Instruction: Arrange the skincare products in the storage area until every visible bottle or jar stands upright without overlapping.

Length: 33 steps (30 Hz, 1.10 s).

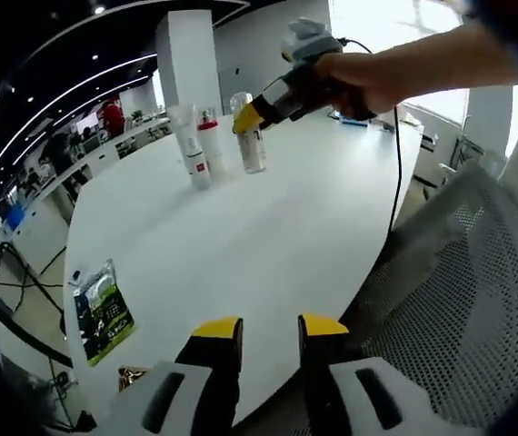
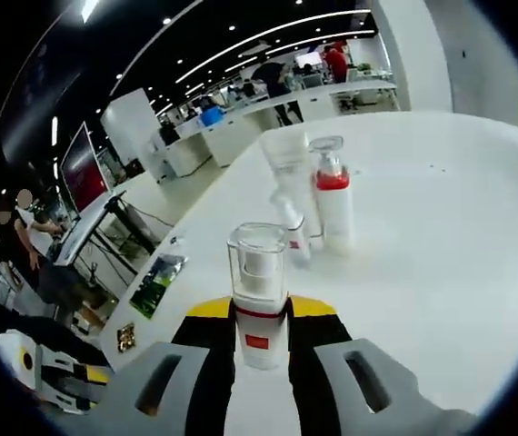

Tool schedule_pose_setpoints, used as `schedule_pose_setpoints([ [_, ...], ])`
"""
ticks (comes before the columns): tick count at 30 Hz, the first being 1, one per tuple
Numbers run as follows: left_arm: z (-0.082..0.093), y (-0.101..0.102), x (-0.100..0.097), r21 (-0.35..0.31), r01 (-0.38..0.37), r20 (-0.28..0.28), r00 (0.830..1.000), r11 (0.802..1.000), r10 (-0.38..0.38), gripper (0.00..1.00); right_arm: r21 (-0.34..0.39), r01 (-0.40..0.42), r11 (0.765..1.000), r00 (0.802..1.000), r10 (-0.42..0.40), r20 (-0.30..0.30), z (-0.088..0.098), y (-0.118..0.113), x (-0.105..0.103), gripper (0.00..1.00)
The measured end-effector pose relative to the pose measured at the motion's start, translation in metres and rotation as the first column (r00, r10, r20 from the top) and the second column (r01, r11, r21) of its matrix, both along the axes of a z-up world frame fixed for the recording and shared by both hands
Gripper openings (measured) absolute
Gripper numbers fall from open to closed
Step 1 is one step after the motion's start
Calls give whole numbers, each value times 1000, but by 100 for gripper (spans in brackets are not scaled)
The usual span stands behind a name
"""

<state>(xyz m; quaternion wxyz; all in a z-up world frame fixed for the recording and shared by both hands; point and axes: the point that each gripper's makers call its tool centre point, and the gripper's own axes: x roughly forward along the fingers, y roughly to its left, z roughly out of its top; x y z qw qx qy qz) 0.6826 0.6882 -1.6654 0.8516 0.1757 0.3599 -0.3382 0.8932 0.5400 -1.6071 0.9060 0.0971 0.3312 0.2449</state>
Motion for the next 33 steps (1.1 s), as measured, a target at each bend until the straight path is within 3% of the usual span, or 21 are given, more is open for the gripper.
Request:
schedule_pose_setpoints([
  [6, -5, 4, -2, 64, 35, 6, 999, 997, -36, 25, -42, 3, 999, 1000, -2, 20, -10, -6, 13, 19],
  [20, -13, 9, -4, 91, 27, -26, 999, 995, -25, 25, -137, -24, 990, 994, 38, 104, -21, -4, 50, 19],
  [33, -15, 10, -4, 93, 23, -38, 999, 995, -19, 25, -185, 26, 982, 980, 11, 199, -26, -12, 70, 19],
])
